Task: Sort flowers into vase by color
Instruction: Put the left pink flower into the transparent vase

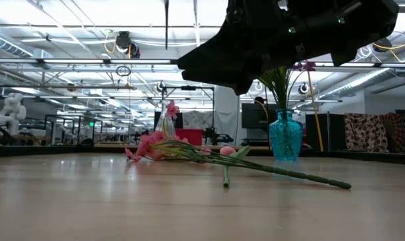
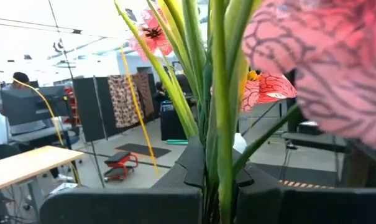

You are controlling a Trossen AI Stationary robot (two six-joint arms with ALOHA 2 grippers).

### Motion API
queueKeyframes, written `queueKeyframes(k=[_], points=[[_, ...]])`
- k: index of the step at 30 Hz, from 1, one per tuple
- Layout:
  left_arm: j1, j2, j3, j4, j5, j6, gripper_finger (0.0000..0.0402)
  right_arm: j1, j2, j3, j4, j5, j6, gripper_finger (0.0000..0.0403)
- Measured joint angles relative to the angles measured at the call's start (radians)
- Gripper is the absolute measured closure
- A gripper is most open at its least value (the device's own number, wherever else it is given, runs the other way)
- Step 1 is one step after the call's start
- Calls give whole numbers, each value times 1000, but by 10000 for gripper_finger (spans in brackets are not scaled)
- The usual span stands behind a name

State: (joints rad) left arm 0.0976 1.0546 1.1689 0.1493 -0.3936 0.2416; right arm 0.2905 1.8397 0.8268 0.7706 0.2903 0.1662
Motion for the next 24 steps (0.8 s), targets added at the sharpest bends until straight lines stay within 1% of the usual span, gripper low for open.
queueKeyframes(k=[2,5,7,9,11,13,15,19,21,24], points=[[42,-6,-23,6,43,-12,393,0,0,0,-4,8,-2,239],[101,-6,-60,20,98,-21,393,0,0,0,-15,72,-1,239],[161,-5,-101,70,96,0,393,0,0,0,-27,118,3,239],[235,-4,-141,138,113,-53,393,-1,0,0,-37,141,4,239],[298,-5,-172,197,193,-114,393,-2,0,0,-50,160,11,239],[343,-6,-187,213,259,-164,393,-2,0,0,-60,164,26,239],[370,-5,-211,220,296,-189,393,-1,0,0,-65,164,42,239],[395,-10,-279,278,299,-225,393,-1,0,0,-99,165,58,239],[403,-19,-310,313,315,-237,393,-1,0,0,-110,197,59,239],[408,-31,-347,335,348,-237,393,-1,1,0,-130,283,70,239]])
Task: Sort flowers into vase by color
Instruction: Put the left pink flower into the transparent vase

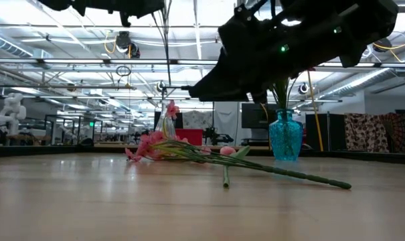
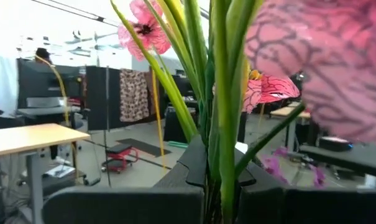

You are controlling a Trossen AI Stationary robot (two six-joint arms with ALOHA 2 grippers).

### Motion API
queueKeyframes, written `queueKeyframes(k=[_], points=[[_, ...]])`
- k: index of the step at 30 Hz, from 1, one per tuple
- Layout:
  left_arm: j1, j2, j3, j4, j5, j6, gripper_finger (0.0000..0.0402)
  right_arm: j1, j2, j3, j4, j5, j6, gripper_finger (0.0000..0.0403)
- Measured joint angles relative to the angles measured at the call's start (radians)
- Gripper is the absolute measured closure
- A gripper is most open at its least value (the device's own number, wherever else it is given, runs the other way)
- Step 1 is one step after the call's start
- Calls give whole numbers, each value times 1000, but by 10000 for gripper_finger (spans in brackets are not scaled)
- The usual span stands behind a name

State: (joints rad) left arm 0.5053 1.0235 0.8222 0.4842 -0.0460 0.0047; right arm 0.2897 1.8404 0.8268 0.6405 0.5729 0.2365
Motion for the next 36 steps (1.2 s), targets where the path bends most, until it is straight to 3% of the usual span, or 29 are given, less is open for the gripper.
queueKeyframes(k=[7,17,36], points=[[22,-41,-87,63,34,7,393,-17,0,0,-7,139,14,239],[36,-56,-133,78,98,5,393,-75,0,0,-3,136,50,239],[60,-55,-177,136,58,29,393,-85,0,0,-2,135,164,239]])
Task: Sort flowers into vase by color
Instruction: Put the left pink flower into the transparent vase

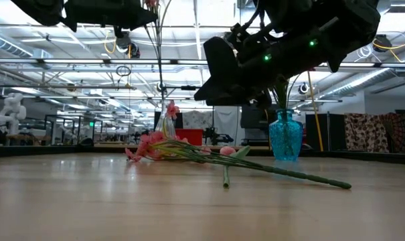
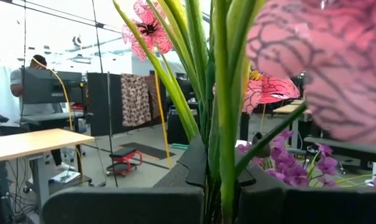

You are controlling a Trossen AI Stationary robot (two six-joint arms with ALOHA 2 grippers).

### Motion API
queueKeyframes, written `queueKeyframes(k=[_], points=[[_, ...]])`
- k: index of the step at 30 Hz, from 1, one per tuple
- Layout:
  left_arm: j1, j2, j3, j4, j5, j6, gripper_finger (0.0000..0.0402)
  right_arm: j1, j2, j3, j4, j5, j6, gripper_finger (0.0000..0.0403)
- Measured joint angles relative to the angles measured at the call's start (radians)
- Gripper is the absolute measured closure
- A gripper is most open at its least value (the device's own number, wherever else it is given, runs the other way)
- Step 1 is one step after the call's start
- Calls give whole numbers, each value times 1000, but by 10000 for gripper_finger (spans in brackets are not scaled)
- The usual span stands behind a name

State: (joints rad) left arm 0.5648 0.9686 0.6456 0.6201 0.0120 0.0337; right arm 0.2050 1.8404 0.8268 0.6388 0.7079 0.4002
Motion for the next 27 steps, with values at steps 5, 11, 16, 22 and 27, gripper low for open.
queueKeyframes(k=[5,11,16,22,27], points=[[0,32,0,2,2,-2,393,0,0,0,0,1,4,239],[0,63,0,16,4,-1,393,0,0,0,0,1,4,239],[-1,75,0,25,6,-2,393,0,0,0,-1,2,0,239],[-2,113,0,23,6,-1,392,0,0,0,-2,2,-17,239],[-2,153,0,25,6,-2,392,0,0,0,-4,2,-23,239]])
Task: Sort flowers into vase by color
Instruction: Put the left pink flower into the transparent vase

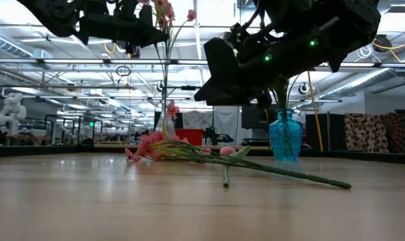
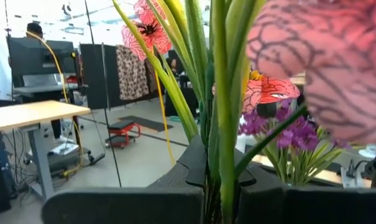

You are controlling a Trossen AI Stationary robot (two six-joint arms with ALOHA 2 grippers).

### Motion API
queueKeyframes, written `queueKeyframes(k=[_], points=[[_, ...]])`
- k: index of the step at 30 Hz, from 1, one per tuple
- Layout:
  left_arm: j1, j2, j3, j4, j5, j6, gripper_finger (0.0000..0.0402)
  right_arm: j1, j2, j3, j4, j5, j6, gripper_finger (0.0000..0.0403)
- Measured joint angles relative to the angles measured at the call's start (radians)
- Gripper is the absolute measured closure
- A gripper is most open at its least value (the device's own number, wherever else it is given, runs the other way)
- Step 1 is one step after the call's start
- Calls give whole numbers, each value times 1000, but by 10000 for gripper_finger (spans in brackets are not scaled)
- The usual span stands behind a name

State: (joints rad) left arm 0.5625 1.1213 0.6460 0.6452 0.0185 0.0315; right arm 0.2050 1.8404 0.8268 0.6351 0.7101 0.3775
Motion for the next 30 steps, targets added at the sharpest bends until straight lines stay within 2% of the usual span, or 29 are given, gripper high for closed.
queueKeyframes(k=[14,24,30], points=[[-28,84,-2,11,2,-26,392,0,0,0,-44,-1,-1,239],[-29,84,-142,223,-55,-77,392,0,0,0,-54,-5,-24,239],[-28,84,-160,239,-61,-80,392,0,0,0,-54,-5,-35,239]])
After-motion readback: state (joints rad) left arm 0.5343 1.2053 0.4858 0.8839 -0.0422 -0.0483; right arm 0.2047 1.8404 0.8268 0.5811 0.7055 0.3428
